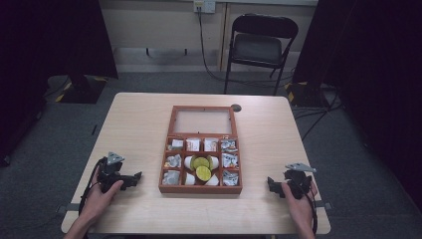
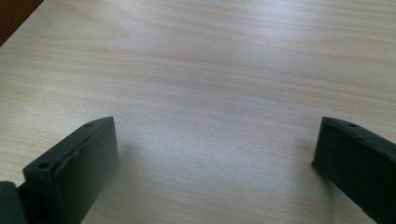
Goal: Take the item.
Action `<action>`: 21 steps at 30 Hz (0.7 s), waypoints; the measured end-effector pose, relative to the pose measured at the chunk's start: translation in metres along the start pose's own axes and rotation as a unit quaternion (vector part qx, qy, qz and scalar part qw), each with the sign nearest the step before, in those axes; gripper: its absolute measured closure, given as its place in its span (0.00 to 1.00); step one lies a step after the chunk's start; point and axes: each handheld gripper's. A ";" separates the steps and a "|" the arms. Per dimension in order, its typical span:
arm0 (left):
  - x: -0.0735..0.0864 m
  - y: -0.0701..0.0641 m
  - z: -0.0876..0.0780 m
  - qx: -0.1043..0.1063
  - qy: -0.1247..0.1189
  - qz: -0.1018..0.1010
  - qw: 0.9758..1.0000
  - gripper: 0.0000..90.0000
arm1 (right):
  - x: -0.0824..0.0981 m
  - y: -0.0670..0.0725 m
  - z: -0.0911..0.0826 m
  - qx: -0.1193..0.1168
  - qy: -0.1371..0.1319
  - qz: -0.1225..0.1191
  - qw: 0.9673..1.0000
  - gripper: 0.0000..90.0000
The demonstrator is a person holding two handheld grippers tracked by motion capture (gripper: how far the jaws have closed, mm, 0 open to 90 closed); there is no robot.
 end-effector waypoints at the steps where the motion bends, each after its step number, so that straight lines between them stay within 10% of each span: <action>1: 0.000 0.000 0.000 0.000 0.000 -0.002 1.000 0.00 | 0.000 0.000 0.000 0.000 0.000 0.000 1.000 0.00; 21: -0.004 0.005 -0.009 0.010 -0.001 -0.004 1.000 0.19 | 0.000 0.000 0.000 0.000 0.000 0.000 1.000 0.00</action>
Point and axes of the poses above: each handheld gripper's, and its own axes: z roughly forward along the jaws, x roughly out of its underside, y roughly to its left, and after that the axes turned 12 degrees about -y, right-handed
